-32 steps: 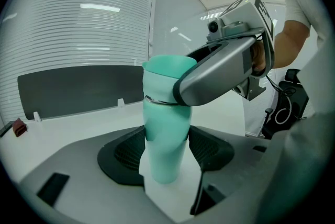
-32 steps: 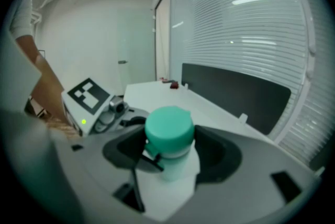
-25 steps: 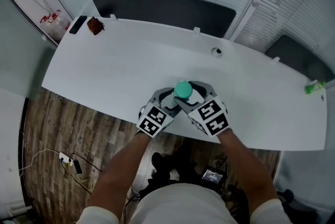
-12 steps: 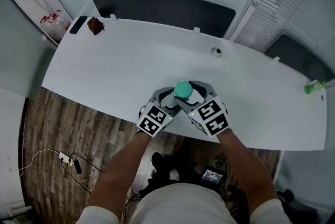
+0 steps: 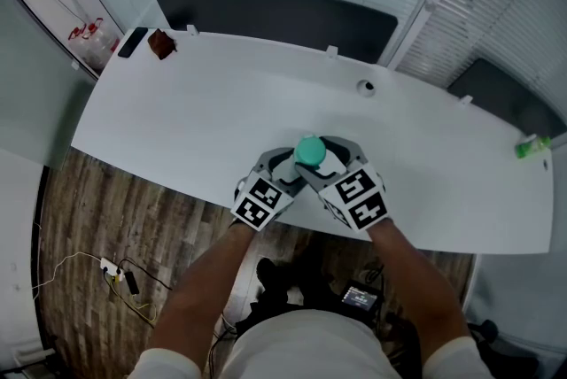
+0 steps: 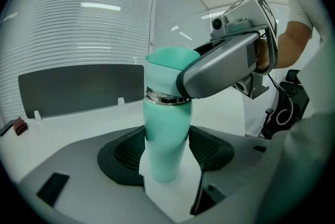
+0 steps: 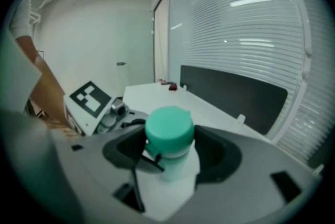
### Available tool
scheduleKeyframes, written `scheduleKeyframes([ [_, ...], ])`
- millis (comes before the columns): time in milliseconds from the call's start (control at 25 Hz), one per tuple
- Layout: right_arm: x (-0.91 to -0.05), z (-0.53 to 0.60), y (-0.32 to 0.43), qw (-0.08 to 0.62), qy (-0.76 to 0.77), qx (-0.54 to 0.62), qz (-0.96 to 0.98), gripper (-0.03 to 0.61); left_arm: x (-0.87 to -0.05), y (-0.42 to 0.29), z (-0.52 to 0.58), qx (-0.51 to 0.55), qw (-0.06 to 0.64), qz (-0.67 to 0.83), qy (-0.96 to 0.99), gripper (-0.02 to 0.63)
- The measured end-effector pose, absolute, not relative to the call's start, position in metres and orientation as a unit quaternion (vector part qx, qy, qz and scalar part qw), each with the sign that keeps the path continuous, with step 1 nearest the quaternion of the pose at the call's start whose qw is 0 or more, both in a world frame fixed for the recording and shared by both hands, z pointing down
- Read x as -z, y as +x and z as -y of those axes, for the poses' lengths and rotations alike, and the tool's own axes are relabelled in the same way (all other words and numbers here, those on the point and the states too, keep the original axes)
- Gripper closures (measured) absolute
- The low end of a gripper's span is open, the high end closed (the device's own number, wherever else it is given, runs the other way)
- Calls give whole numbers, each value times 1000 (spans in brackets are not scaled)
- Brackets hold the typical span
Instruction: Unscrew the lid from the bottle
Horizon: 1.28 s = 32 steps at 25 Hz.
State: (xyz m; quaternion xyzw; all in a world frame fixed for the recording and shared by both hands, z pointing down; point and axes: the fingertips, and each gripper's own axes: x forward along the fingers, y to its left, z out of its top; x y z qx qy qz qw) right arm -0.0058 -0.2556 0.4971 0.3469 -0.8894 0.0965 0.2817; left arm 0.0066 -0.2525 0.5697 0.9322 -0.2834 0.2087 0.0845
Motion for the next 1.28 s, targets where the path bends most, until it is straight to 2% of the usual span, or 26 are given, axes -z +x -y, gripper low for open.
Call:
scheduleKeyframes([
  [1280, -463, 251, 2, 240, 367, -94, 894, 276, -563, 1, 251, -223, 76, 288, 928, 337],
])
